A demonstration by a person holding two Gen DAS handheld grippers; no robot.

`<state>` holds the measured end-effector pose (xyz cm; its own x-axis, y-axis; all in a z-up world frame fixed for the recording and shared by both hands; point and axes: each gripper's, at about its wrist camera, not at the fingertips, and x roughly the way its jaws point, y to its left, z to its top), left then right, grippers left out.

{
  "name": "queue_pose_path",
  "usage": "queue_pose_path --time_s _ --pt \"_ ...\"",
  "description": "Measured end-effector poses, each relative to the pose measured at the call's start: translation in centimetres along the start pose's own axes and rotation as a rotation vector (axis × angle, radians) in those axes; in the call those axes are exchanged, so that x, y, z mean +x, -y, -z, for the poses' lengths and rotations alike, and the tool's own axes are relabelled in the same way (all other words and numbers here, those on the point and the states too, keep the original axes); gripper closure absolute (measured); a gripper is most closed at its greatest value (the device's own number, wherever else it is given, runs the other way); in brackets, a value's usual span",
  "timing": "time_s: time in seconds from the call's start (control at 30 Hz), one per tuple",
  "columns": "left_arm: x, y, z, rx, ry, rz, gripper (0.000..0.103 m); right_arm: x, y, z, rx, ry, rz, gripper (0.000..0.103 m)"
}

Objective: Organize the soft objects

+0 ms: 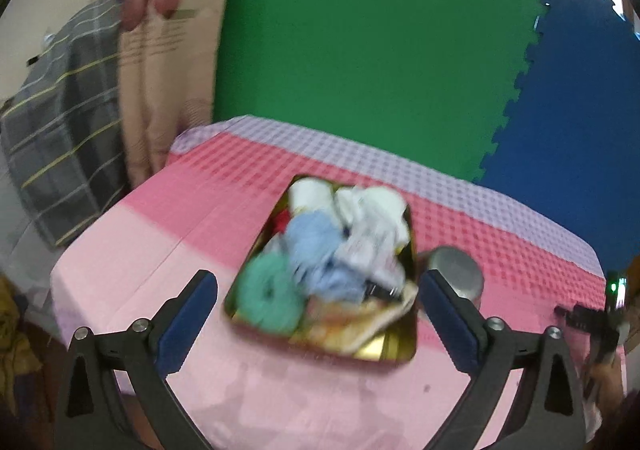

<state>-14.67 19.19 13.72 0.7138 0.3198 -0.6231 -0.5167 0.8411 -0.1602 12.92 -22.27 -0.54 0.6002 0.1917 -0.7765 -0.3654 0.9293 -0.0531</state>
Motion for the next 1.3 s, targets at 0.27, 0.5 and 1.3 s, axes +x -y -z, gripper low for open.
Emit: queue_pose_path --time_s 0.27,0.5,1.3 --pt "-2.4 -2.3 4.7 -0.091 -0.026 -0.062 0.003 2.2 2.1 -2.0 -0.064 -0.016 -0.079 0.000" --pt "-2.3 -2.1 5.7 -0.082 0.032 -0.125 0.003 2.0 1.8 -1.8 -0.062 -0.016 -0.080 0.000" --pt "1.0 -2.6 6.3 -0.044 -0.108 -0.087 0.003 2.0 1.8 -1.8 -0.062 -0.016 -0.080 0.000"
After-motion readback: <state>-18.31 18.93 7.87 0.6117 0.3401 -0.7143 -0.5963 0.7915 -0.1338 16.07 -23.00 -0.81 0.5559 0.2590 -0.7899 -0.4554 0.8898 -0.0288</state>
